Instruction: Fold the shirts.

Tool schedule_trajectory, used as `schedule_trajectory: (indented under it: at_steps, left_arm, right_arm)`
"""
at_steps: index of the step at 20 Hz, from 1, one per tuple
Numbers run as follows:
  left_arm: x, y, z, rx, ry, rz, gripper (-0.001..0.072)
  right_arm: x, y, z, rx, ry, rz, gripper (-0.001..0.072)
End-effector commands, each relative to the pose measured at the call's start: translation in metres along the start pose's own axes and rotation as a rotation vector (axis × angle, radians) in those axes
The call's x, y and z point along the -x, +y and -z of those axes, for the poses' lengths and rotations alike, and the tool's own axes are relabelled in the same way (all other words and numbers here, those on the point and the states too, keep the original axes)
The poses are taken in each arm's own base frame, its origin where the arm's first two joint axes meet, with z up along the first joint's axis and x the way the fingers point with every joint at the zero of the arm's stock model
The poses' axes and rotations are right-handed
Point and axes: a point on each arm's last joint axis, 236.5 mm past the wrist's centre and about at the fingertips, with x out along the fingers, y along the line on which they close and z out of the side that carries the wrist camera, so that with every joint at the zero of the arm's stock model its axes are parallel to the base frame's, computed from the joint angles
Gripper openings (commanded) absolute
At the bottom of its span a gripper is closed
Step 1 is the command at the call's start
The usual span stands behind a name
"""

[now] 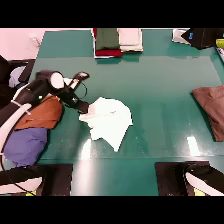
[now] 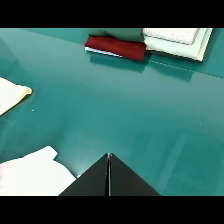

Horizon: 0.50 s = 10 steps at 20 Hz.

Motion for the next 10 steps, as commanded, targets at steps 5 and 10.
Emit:
schedule_trajectory:
  at_steps: [5,10]
  left_arm:
    - [-0.004,0.004,-0.011,-0.030,-0.005,-0.029,0.0029]
    - [0.021,0.001,-0.028,-0.047,-0.082,-0.040,0.0028]
  right_arm:
    - [-0.038,-0.011,0.068,-0.053,0.325,0.015,0.0018]
    - [-0.105,-0.017,0.194,-0.169,0.695,0.035,0.0022]
